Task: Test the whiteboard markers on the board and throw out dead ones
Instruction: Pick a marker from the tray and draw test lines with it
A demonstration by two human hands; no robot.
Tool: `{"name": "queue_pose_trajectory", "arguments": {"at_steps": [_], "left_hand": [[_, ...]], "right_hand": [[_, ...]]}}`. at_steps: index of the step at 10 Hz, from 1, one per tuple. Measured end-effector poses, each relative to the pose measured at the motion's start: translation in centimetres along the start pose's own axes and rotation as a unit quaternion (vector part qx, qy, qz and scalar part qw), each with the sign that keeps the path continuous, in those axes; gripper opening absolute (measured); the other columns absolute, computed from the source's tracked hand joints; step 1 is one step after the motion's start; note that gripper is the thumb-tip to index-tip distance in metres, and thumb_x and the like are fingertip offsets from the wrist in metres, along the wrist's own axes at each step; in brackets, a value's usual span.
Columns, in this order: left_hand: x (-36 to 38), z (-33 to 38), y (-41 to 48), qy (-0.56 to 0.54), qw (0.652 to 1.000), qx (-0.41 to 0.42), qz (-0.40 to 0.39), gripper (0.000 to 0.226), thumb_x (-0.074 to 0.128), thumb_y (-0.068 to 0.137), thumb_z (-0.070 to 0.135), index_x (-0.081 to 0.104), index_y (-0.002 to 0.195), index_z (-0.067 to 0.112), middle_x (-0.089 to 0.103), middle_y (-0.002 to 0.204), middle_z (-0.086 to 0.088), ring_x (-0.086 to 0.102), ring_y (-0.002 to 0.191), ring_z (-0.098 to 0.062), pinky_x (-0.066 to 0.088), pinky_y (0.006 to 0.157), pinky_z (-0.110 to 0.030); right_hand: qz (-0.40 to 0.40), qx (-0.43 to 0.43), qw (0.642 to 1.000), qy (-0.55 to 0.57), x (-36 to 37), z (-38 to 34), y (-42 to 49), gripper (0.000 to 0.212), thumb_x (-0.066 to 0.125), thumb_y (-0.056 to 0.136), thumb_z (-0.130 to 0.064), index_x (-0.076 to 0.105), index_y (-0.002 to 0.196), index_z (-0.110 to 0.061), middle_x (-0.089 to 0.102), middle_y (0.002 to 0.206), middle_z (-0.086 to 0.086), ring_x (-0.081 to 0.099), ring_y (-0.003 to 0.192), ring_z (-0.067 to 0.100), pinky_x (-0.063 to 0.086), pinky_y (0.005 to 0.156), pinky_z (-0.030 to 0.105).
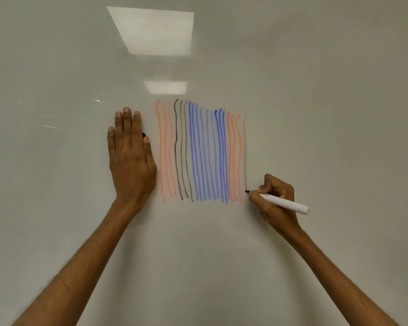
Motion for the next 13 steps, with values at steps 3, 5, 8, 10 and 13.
{"name": "queue_pose_trajectory", "arguments": {"at_steps": [3,5,8,10,13], "left_hand": [[-0.1,0.1,-0.2,0.000,1.000,-0.005,-0.005,0.051,0.028,0.108,0.017,0.018,0.157,0.006,0.016,0.165,-0.012,0.008,0.154,-0.022,0.003,0.126,-0.038],[-0.2,0.2,-0.2,0.000,1.000,-0.009,-0.009,0.052,0.026,0.107,0.019,0.019,0.157,0.006,0.016,0.165,-0.011,0.008,0.154,-0.021,0.004,0.126,-0.038],[-0.2,0.2,-0.4,-0.001,1.000,-0.008,-0.009,0.052,0.026,0.106,0.019,0.021,0.156,0.005,0.017,0.164,-0.011,0.009,0.154,-0.021,0.007,0.126,-0.041],[-0.1,0.2,-0.5,-0.005,1.000,-0.009,-0.005,0.052,0.027,0.106,0.018,0.021,0.156,0.004,0.019,0.164,-0.011,0.011,0.153,-0.021,0.007,0.126,-0.040],[0.0,0.1,-0.5,-0.005,1.000,-0.011,-0.002,0.052,0.027,0.107,0.020,0.022,0.155,0.003,0.020,0.164,-0.012,0.012,0.153,-0.021,0.009,0.126,-0.041]], "right_hand": [[-0.034,0.048,0.998,0.021,-1.1,0.4,-0.4,0.030,0.070,0.071,-0.012,0.046,0.060,-0.027,0.045,0.051,-0.001,0.041,0.043,0.017,0.035,0.042,0.022],[0.018,0.007,0.992,0.124,-1.0,-2.6,4.6,0.019,0.059,0.067,0.008,0.060,0.069,-0.011,0.058,0.062,-0.003,0.051,0.053,0.013,0.041,0.048,0.022],[0.092,-0.066,0.986,0.126,0.2,-5.6,11.3,0.015,0.068,0.074,0.008,0.069,0.077,-0.007,0.064,0.083,0.008,0.063,0.062,0.018,0.051,0.059,0.025],[0.118,-0.071,0.985,0.103,0.5,-5.0,11.3,0.028,0.074,0.070,-0.001,0.069,0.067,-0.028,0.062,0.084,0.027,0.065,0.066,0.035,0.055,0.061,0.033],[0.116,-0.064,0.989,0.066,0.7,-4.8,11.3,0.017,0.073,0.069,0.000,0.062,0.067,-0.014,0.060,0.081,0.019,0.063,0.061,0.020,0.051,0.054,0.027]]}}
Point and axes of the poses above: each hand's wrist, its own y-axis towards the middle knuckle, its own x-axis out of the palm, z = x × y, the point moved 2 cm from there along y, towards the middle knuckle
